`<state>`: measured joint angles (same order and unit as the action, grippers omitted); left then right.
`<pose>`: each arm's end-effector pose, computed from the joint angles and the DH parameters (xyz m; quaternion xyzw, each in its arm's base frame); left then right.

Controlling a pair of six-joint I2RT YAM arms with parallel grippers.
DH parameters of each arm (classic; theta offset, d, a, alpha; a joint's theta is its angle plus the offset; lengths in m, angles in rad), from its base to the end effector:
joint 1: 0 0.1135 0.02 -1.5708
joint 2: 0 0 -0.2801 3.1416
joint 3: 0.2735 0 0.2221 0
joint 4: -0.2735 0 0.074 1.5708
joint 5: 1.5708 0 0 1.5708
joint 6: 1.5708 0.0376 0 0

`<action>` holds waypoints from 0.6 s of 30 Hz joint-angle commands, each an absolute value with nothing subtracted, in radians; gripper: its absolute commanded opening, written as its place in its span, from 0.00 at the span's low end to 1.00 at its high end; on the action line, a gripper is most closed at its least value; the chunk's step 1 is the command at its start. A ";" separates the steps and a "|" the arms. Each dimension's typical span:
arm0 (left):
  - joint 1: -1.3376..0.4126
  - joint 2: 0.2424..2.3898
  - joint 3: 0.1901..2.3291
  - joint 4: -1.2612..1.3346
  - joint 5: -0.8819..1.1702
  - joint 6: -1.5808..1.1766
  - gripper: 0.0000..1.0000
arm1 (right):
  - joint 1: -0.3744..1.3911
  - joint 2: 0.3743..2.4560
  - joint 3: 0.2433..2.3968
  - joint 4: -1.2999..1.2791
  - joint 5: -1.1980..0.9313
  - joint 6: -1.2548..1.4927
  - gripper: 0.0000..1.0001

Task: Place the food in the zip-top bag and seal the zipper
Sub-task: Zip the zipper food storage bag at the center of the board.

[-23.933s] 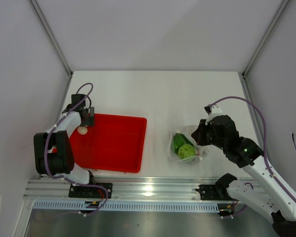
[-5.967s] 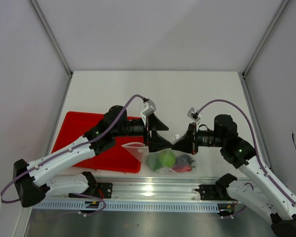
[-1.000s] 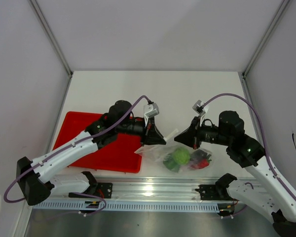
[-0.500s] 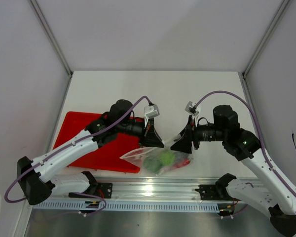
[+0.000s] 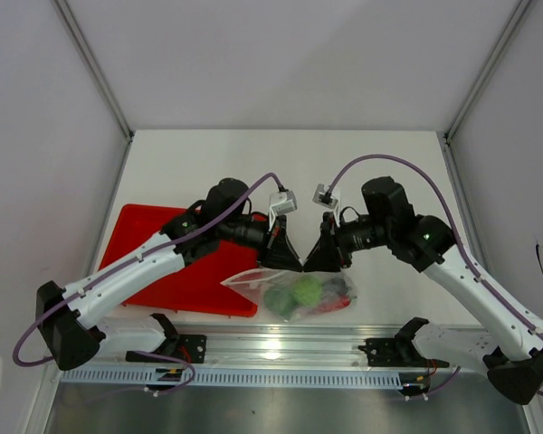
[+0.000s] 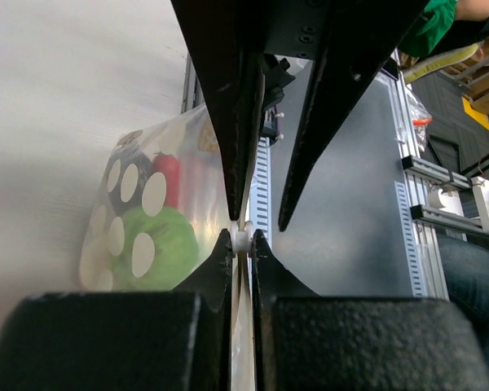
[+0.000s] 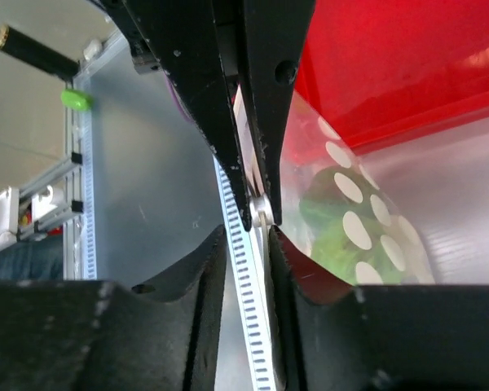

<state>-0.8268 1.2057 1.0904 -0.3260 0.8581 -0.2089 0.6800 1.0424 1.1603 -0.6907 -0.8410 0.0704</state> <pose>0.1338 -0.1874 0.3680 0.4457 0.6641 -0.5463 0.2489 0.1125 0.1270 0.3864 -0.4269 0.7060 0.4936 0.2751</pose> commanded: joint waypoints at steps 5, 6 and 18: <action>-0.818 1.193 1.141 -0.341 0.884 -0.181 0.01 | 0.739 1.069 1.236 -0.799 -0.772 0.005 0.17; -0.818 1.193 1.140 -0.341 0.885 -0.178 0.01 | 0.748 1.069 1.233 -0.802 -0.762 0.005 0.16; -0.816 1.187 1.132 -0.350 0.853 -0.173 0.01 | 0.799 1.020 1.181 -0.764 -0.507 0.044 0.00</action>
<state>-0.8268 1.2057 1.0931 -0.3725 0.8673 -0.1989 0.7761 1.0637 1.1912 -0.7799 -0.6628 0.0246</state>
